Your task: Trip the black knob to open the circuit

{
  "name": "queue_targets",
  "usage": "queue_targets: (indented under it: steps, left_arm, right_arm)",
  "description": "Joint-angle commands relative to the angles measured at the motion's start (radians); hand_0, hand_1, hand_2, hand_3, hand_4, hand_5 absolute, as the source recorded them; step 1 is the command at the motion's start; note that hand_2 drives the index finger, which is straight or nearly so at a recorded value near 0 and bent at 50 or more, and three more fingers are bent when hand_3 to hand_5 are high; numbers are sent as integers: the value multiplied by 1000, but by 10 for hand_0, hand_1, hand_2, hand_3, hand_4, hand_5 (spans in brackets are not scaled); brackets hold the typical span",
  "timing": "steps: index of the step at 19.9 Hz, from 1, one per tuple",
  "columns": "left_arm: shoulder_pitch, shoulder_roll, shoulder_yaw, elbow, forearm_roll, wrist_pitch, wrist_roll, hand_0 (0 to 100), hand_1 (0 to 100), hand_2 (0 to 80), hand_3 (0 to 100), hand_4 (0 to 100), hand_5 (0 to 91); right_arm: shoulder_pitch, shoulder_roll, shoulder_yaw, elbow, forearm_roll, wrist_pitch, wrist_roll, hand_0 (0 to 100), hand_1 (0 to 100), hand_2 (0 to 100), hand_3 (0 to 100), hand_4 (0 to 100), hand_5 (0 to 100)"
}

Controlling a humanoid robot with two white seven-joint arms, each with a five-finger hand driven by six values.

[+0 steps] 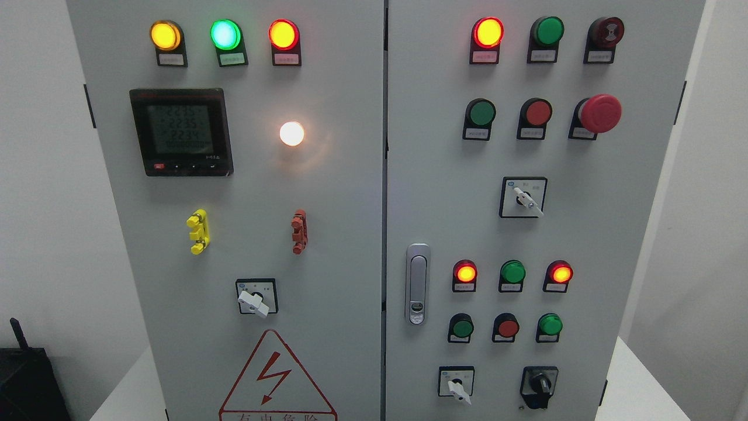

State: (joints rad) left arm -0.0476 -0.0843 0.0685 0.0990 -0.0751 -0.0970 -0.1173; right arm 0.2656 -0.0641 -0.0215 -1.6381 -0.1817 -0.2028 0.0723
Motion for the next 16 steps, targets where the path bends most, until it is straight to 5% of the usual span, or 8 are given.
queue_targets:
  steps: [1,8,16]
  left_arm:
    - [0,0,-1,-16,1,0,1,120,389,0,0,0,0]
    - [0,0,1,-16,0,0,1,120,389,0,0,0,0]
    - [0,0,-1,-16,0,0,1,120,389,0,0,0,0]
  right_arm:
    - [-16,-14,-34,-186,-12,23,-6,0,0,0,718,607,563]
    - [-58,-13,-35,-192,-30,77,-9,0,0,0,835,805,814]
    - [-98,-11,-29,-192,-30,105,-81,0,0,2,1000,961,990]
